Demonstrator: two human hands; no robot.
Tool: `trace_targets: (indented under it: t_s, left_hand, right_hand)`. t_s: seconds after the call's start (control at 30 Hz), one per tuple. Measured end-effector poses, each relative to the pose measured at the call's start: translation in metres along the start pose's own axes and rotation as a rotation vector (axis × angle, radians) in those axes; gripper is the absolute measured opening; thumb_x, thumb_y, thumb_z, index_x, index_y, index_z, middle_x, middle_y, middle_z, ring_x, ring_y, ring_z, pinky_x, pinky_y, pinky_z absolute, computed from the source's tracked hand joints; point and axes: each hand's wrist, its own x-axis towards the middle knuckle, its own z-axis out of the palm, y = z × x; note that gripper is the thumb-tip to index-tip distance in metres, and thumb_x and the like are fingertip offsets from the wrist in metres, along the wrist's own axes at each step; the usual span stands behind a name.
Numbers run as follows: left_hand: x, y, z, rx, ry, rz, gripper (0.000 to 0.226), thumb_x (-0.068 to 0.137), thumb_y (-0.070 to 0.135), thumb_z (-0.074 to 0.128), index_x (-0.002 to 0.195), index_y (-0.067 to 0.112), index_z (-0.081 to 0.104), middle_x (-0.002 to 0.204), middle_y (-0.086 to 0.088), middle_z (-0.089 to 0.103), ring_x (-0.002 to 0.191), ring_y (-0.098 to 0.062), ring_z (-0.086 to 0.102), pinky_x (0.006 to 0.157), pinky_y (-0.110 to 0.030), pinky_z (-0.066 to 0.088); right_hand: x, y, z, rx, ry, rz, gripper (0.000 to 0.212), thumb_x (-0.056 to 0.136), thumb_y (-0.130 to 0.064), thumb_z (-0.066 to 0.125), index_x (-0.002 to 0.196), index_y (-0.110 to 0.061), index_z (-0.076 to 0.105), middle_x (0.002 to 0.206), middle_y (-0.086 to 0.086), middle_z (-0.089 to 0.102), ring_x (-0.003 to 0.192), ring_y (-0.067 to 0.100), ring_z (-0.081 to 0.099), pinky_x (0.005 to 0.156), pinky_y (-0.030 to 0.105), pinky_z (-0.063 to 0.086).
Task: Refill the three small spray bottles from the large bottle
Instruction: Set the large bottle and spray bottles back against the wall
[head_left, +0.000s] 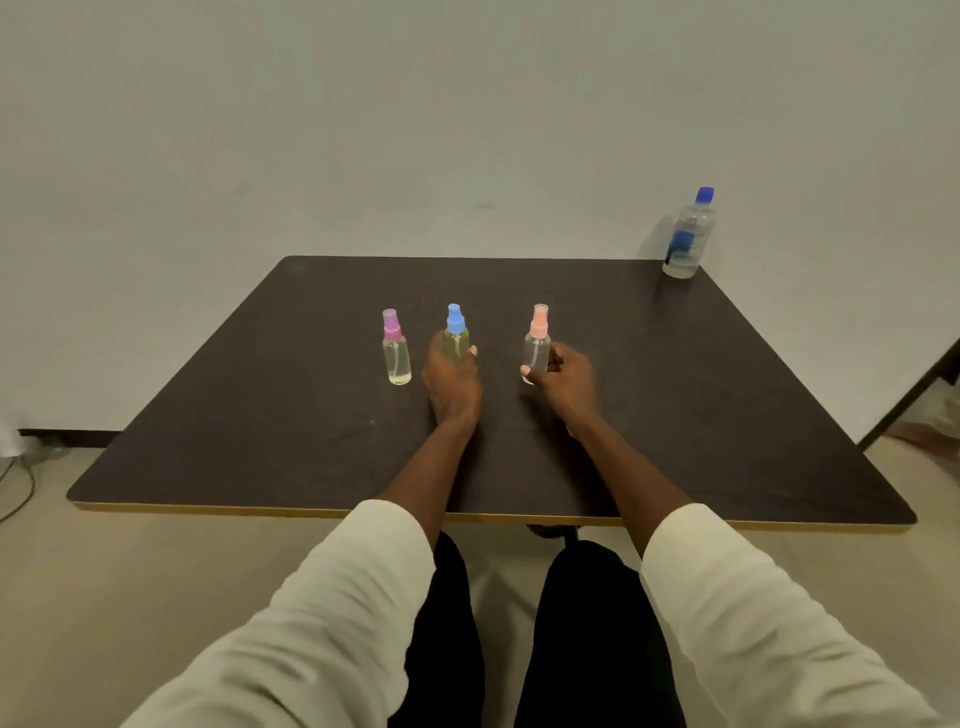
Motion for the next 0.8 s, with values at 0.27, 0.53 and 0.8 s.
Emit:
trace_targets:
  t_s: [0.27, 0.53, 0.8]
  left_hand:
    - [-0.033, -0.009, -0.045, 0.049, -0.023, 0.111, 0.02, 0.089, 0.016, 0.075, 0.088, 0.028, 0.059, 0.084, 0.009, 0.064, 0.078, -0.005, 0.06, 0.068, -0.016, 0.048]
    - [0.015, -0.026, -0.141, -0.058, 0.22, 0.04, 0.012, 0.09, 0.022, 0.075, 0.1, 0.023, 0.067, 0.092, 0.005, 0.07, 0.087, -0.013, 0.068, 0.079, -0.035, 0.057]
    - [0.147, -0.049, -0.128, 0.059, -0.05, -0.003, 0.034, 0.088, 0.023, 0.078, 0.12, 0.016, 0.072, 0.103, 0.0, 0.076, 0.096, -0.016, 0.072, 0.091, -0.038, 0.059]
  right_hand:
    - [-0.006, -0.005, 0.018, -0.066, -0.116, -0.018, 0.038, 0.081, -0.02, 0.077, 0.117, -0.014, 0.066, 0.106, 0.001, 0.071, 0.095, 0.014, 0.067, 0.083, 0.03, 0.054]
    - [-0.006, -0.034, 0.077, -0.024, -0.191, -0.025, 0.03, 0.084, -0.015, 0.073, 0.113, -0.014, 0.064, 0.105, 0.002, 0.069, 0.097, 0.019, 0.065, 0.089, 0.036, 0.053]
    - [0.08, -0.05, 0.144, -0.063, -0.265, -0.059, 0.033, 0.089, -0.013, 0.068, 0.121, -0.013, 0.06, 0.11, 0.003, 0.065, 0.099, 0.017, 0.062, 0.083, 0.026, 0.046]
